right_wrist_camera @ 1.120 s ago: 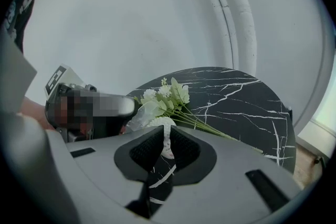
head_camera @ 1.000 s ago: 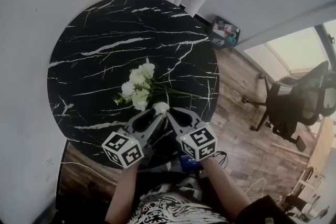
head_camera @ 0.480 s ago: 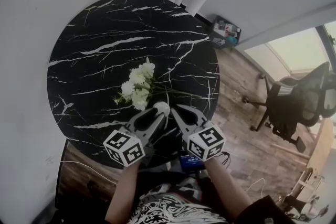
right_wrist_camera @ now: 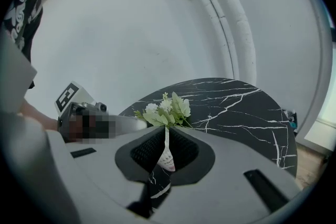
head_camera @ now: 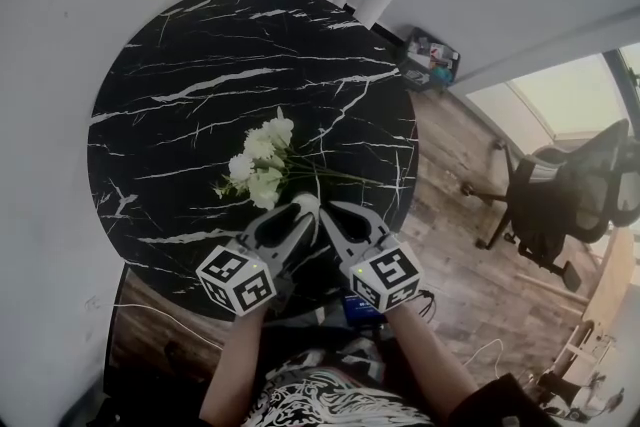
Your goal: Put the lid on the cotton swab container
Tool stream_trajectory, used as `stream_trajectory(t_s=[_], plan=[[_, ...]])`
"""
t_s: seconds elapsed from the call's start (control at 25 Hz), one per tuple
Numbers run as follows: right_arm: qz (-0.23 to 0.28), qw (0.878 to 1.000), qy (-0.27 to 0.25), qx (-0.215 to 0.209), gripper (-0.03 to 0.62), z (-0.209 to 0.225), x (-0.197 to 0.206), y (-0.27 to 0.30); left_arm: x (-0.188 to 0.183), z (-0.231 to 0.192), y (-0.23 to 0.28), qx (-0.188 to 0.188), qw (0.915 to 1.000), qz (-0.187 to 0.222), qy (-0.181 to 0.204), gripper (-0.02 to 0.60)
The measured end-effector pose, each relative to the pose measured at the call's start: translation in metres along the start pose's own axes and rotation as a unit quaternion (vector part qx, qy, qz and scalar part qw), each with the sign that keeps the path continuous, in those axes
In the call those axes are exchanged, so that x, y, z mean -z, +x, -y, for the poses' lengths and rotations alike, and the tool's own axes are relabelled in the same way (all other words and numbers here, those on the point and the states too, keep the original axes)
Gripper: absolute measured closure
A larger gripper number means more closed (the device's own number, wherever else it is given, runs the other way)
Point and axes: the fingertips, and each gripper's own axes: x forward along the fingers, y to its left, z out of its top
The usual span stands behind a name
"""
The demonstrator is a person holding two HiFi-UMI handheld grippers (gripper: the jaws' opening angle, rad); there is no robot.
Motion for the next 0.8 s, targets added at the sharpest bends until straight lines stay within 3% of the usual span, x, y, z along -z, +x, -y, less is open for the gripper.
stream_trajectory(t_s=[0.44, 0.8], plan=[[-0.015, 0.999, -0.05, -0.01, 0.574, -0.007, 0.007, 0.001, 0.0, -0.002, 0.001, -0.002, 1.0, 0.002, -0.007, 0.446], [-0.045, 0.996, -0.07, 0.012, 0.573, -0.002, 0.02, 0.005, 0.0, -0.003, 0.002, -0.003, 1.0, 0.0, -0.006, 0.448]])
